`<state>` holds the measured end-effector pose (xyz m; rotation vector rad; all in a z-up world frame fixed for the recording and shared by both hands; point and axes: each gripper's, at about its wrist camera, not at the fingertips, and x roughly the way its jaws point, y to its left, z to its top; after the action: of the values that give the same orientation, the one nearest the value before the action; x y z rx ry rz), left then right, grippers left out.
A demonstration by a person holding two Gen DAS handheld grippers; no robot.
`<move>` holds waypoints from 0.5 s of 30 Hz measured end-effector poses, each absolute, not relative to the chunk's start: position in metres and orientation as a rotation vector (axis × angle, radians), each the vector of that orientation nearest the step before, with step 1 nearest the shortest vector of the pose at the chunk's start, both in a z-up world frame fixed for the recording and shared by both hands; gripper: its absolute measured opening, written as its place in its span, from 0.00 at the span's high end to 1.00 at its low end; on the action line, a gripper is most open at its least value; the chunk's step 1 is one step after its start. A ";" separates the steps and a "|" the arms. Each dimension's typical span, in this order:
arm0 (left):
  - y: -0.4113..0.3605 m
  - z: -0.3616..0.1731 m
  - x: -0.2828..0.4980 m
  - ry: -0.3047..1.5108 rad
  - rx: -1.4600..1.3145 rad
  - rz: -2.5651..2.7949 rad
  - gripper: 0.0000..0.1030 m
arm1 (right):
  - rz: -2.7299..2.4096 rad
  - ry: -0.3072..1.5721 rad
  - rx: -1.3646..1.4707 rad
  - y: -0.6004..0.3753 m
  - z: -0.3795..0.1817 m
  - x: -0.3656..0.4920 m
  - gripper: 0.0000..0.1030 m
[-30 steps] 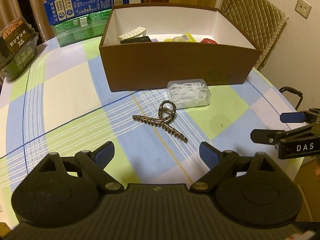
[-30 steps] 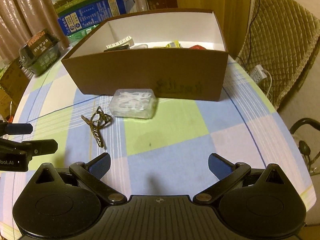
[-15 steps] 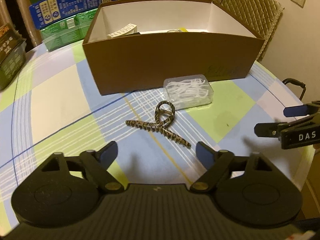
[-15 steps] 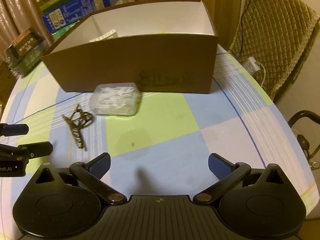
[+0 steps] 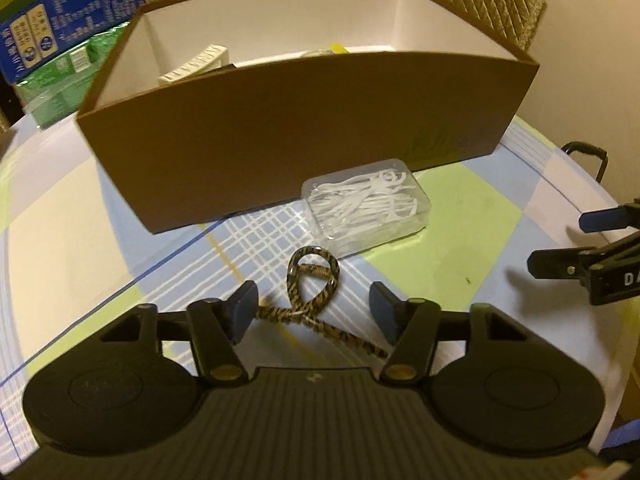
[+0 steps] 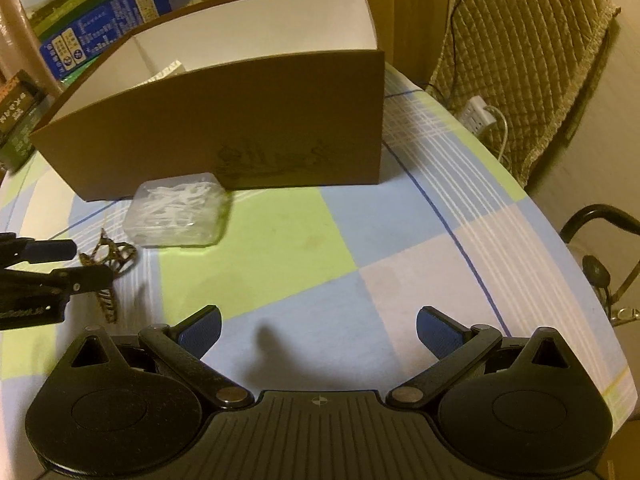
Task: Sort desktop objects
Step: 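Grasp leopard claw clip with left tool while right tool grasps clear floss box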
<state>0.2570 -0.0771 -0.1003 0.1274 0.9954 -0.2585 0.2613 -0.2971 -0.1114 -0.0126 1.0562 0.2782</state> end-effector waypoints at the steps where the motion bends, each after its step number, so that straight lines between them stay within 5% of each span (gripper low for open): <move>1: -0.078 -0.103 0.259 0.994 0.138 -0.267 0.50 | 0.275 1.059 -0.011 -0.298 -0.112 0.262 0.02; 10: -0.077 -0.113 0.265 1.015 0.178 -0.282 0.78 | 0.261 1.078 -0.003 -0.301 -0.117 0.263 0.02; 15: -0.062 -0.112 0.258 1.021 0.172 -0.235 0.79 | 0.276 1.079 -0.010 -0.295 -0.118 0.265 0.02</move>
<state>0.2585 -0.0621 -0.1121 0.1717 1.0208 -0.2345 0.2646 -0.2953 -0.1180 -0.0096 1.0787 0.2762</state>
